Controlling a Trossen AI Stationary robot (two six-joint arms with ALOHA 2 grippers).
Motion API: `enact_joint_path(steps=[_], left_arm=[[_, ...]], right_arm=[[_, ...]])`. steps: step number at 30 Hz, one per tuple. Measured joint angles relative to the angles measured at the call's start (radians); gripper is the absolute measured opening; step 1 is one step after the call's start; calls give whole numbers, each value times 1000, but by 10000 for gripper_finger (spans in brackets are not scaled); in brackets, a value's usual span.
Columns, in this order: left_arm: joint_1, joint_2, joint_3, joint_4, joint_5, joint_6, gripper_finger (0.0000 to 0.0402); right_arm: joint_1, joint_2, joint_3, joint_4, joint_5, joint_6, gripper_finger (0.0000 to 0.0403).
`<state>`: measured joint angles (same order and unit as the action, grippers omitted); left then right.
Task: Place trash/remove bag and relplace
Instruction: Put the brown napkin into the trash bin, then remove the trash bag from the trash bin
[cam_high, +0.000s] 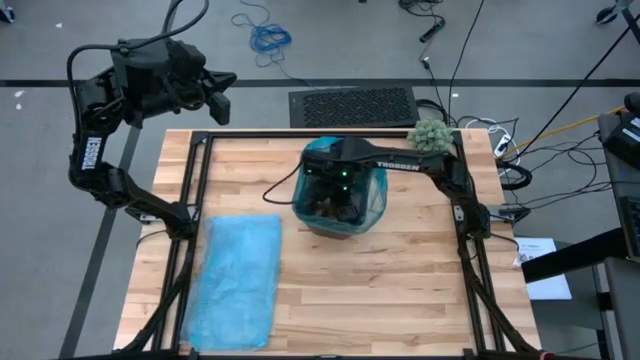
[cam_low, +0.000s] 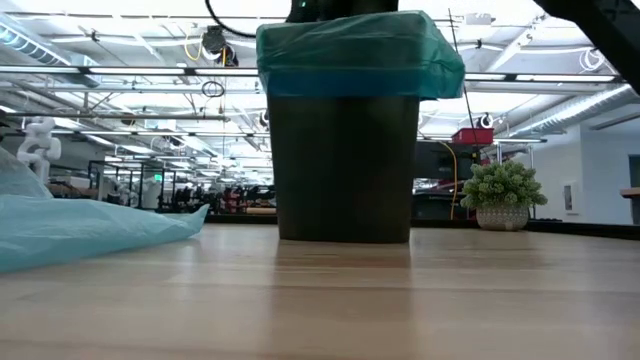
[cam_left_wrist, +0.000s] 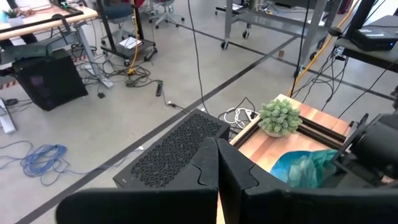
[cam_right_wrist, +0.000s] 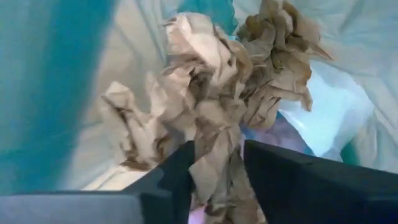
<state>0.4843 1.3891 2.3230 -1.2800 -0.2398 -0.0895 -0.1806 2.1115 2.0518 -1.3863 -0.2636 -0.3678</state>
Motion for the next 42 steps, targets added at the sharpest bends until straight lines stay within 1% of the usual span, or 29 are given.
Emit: enact_joint_path(steps=[3, 8, 15, 19, 24, 30, 37, 42], left_arm=[[0, 0, 0, 0, 0, 3, 0], [0, 0, 0, 0, 0, 51, 0], [0, 0, 0, -2, 0, 71, 0], [0, 0, 0, -3, 0, 71, 0], [0, 0, 0, -3, 0, 70, 0], [0, 0, 0, -2, 0, 70, 0], [0, 0, 0, -2, 0, 69, 0], [0, 0, 0, -2, 0, 69, 0]], right_arm=[[0, -25, 0, 1, 0, 27, 158], [0, -52, 0, 4, 0, 63, 192], [0, -71, 0, 4, 0, 62, 229], [2, -101, 1, 5, 0, 45, 243], [5, -141, 40, -3, -2, 46, 247], [6, -185, 118, -1, -9, 57, 247], [6, -186, 230, 3, -33, 125, 247], [-2, -181, 242, 9, -33, 107, 247]])
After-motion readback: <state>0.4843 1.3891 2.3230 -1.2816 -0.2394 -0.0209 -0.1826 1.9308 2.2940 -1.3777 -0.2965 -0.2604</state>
